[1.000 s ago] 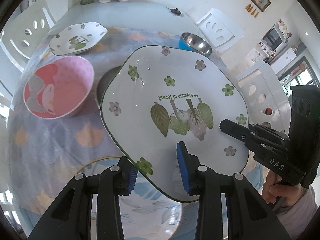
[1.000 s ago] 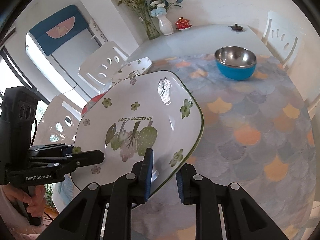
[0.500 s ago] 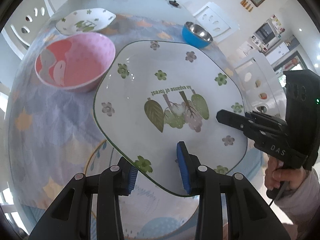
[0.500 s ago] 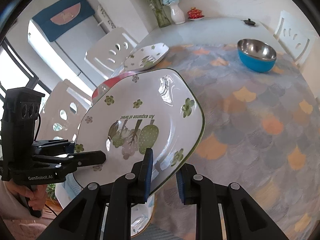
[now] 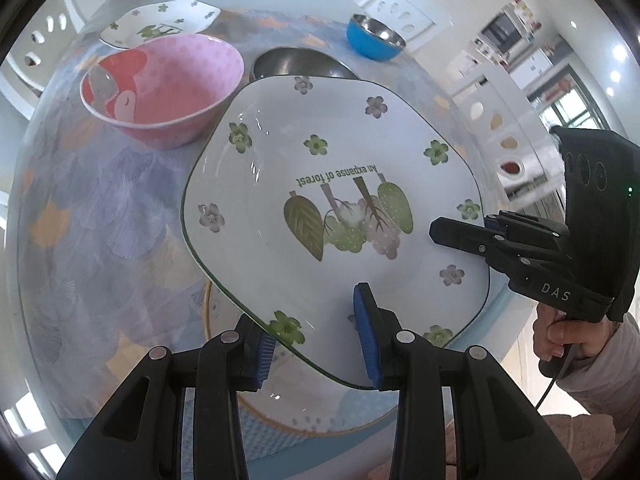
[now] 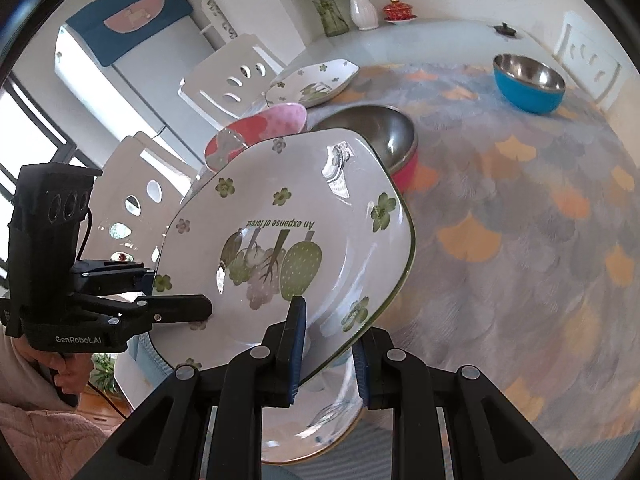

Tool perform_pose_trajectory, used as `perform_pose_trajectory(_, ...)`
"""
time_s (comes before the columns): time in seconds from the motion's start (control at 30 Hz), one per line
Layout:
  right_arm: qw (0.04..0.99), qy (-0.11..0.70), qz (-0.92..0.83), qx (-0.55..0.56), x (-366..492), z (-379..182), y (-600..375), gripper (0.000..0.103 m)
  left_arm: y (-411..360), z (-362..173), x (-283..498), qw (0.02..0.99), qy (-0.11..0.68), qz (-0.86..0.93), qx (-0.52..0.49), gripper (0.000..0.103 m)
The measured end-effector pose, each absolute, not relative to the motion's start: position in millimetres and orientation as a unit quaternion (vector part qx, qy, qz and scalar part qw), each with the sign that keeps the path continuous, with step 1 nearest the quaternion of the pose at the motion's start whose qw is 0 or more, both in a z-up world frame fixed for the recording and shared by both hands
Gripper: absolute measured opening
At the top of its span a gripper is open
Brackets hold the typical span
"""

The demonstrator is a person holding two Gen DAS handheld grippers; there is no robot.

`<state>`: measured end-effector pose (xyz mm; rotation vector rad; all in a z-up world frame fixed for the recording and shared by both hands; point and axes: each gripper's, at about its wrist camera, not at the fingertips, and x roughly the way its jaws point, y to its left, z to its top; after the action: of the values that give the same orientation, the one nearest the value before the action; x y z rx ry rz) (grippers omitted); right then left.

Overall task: Organize plates and bowls
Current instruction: 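Carry the held forest plate with both tools toward the Sunflower plate, then lower the forest plate onto the Sunflower plate with both tools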

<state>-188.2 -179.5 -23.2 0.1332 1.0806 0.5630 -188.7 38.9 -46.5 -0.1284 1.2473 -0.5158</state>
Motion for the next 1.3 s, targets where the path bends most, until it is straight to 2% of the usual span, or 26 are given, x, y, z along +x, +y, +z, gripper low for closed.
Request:
perform_pose_trajectory(0.57,0.805,0.540,0.236,0.068,-250.3,-47.9,-170.0,0.022,43.6,-68.3,-230.9,0.754,0.604,-0.256,-0.043,0.032)
perform_pose_trajectory(0.83,0.777,0.558,0.288,0.054,-251.8,-61.1,-179.6,0.022,39.4,-82.8,-246.4,0.751,0.620,-0.209,-0.090,0.032)
perform_pose_trajectory(1.3,0.762,0.569,0.308,0.033,-245.7,-67.4,-179.1,0.023,35.4,-86.8,-252.5,0.762,0.619,-0.160,-0.102,0.032)
